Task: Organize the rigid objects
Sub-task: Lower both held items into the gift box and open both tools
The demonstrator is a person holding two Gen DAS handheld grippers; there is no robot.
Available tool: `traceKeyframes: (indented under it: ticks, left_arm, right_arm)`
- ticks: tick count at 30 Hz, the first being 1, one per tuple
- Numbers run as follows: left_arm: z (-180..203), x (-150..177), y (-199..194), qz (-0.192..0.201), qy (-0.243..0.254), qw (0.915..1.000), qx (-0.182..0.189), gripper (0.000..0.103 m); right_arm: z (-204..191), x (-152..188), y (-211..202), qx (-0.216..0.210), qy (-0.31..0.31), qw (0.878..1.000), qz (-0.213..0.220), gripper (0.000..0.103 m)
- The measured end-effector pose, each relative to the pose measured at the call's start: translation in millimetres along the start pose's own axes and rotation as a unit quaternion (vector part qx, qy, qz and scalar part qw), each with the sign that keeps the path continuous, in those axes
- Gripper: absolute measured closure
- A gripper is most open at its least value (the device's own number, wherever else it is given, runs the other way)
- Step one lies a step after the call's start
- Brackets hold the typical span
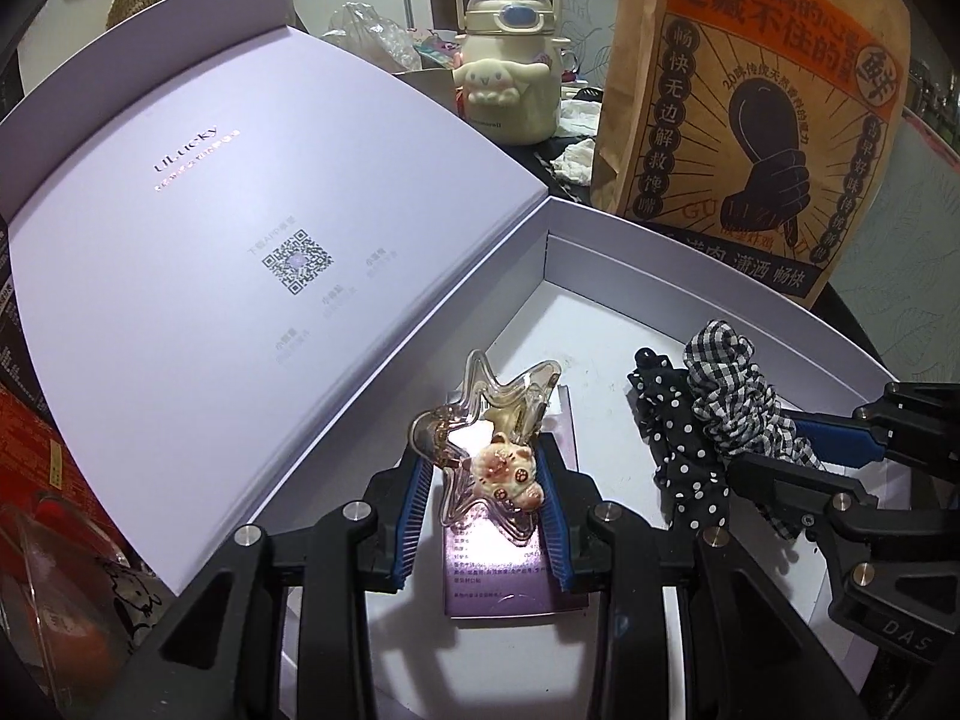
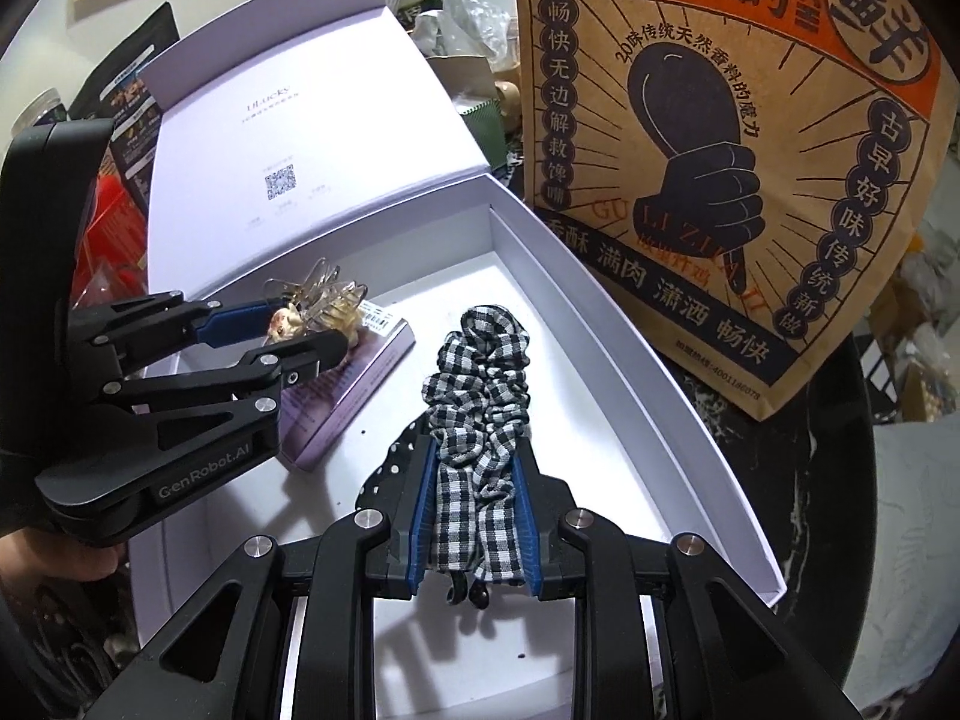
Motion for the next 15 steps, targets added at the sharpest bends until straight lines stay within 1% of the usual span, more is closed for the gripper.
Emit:
traceKeyframes:
  ticks: [2, 4, 8, 10, 12, 13, 14, 15]
  left_arm:
    - [-0.6, 0.0, -0.4, -0.002, -0.003, 1.0000, -0.005, 0.070]
    - [-1.0, 0.2, -0.8, -0.007, -0.006, 1.0000, -0.001, 0.070]
    - [-2.9, 0.0, -1.3, -0.013, -0.017, 0.9998, 0.004, 0.070]
    - [-4.6, 0.2, -0.1, -0.020, -0.027, 0.9994, 0.003, 0.069]
    - [-5.5, 0.8, 0.4, -0.027, -0.031, 0.9991, -0.003, 0.063]
    - [-5.6, 0.8, 0.1, -0.029, -0.031, 0.9991, -0.006, 0.055]
    - [-5.3, 0.8, -1.5, -0.025, -0.030, 0.9992, -0.007, 0.044]
    - [-5.1, 0.8, -3.0, -0.023, -0.031, 0.9992, -0.006, 0.039]
  right_arm:
    - [0.1, -0.2, 0.4, 0.000, 0.000, 1.000, -0.001, 0.078]
    - [0.4, -0.8, 1.6, 0.000, 0.000, 1.000, -0.004, 0.073]
    - [1.7, -2.2, 0.1, 0.001, 0.004, 1.000, -0.002, 0.057]
    - [2.6, -3.2, -1.2, 0.003, 0.005, 1.000, 0.002, 0.057]
    - [3.7, -4.1, -2.1, 0.004, 0.007, 1.000, 0.003, 0.057]
    - [4.5, -4.6, -3.3, 0.003, 0.009, 1.000, 0.004, 0.057]
    - [5.0, -4.8, -4.1, 0.003, 0.010, 1.000, 0.006, 0.057]
    - [5.4, -5.2, -5.2, 0.003, 0.010, 1.000, 0.007, 0.057]
Point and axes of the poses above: each gripper's, at about its wrist camera, not at the fingertips, and y roughly the way its jaws point, z to its right, x to its underside, the point moved 5 cm from there along y, roughly the way its jaws point, and after that the axes turned 6 degrees about y, right-handed, at the moved point
